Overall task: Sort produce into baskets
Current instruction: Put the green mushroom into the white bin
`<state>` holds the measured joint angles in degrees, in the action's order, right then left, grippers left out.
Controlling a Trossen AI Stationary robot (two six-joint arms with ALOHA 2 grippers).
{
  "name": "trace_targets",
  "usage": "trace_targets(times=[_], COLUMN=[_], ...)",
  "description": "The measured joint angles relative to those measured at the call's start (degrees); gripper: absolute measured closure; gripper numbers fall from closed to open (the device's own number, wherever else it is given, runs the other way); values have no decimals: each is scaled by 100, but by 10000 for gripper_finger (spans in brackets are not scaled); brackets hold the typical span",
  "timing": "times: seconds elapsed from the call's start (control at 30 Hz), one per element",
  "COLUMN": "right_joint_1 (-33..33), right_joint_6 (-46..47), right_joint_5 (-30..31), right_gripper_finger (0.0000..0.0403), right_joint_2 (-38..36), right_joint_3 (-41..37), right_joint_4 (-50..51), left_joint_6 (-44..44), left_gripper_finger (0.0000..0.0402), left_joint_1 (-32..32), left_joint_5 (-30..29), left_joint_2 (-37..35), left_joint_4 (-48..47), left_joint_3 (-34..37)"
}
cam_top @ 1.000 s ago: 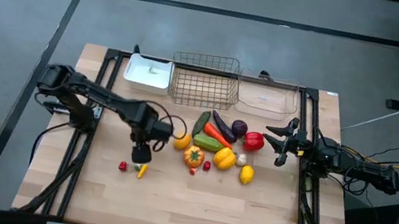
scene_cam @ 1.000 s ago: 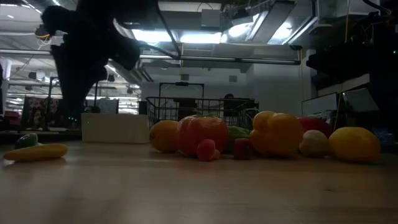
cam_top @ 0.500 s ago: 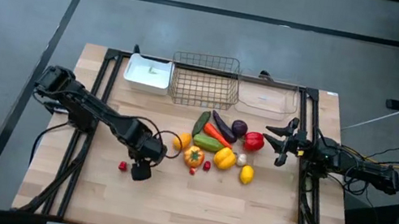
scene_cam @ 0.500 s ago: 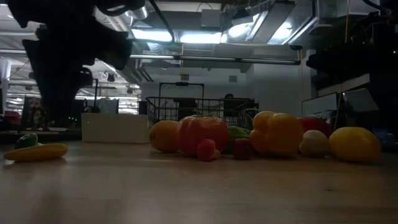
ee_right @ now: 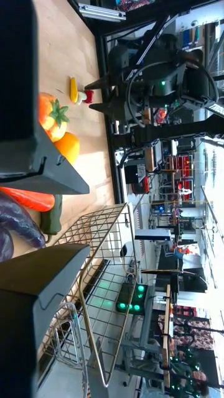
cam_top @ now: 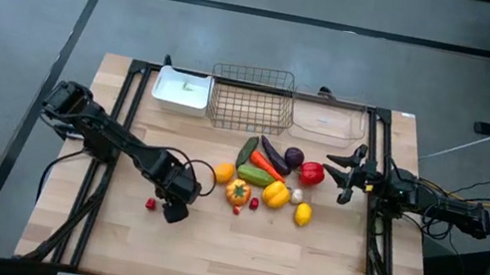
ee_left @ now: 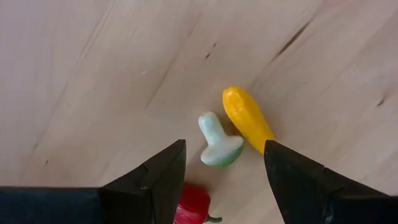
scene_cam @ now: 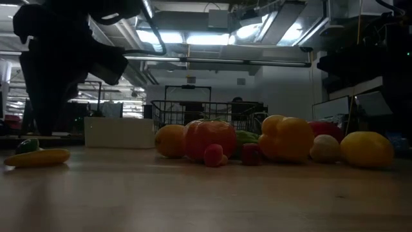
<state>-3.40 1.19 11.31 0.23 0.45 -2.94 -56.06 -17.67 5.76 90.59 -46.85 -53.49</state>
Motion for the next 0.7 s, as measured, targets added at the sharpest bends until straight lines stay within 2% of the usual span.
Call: trace_targets(times=[0.27, 0.43, 0.7], right_joint_1=[0, 0, 0], right_joint_6=[0, 2, 0], right_joint_5=[0, 0, -2], right_gripper_finger=[265, 265, 265], right_joint_2=[0, 0, 1], right_joint_3=[-2, 0, -1], right_joint_4=[0, 2, 2], left_joint_6=[-726, -1247, -1458], left_gripper_finger=[190, 190, 190], left_joint_1=[-13, -106, -155], left_joint_5=[-2, 8, -6], left_joint_2=[0, 0, 0], left_joint_4=[22, 348, 409], left_joint_3=[94, 337, 350])
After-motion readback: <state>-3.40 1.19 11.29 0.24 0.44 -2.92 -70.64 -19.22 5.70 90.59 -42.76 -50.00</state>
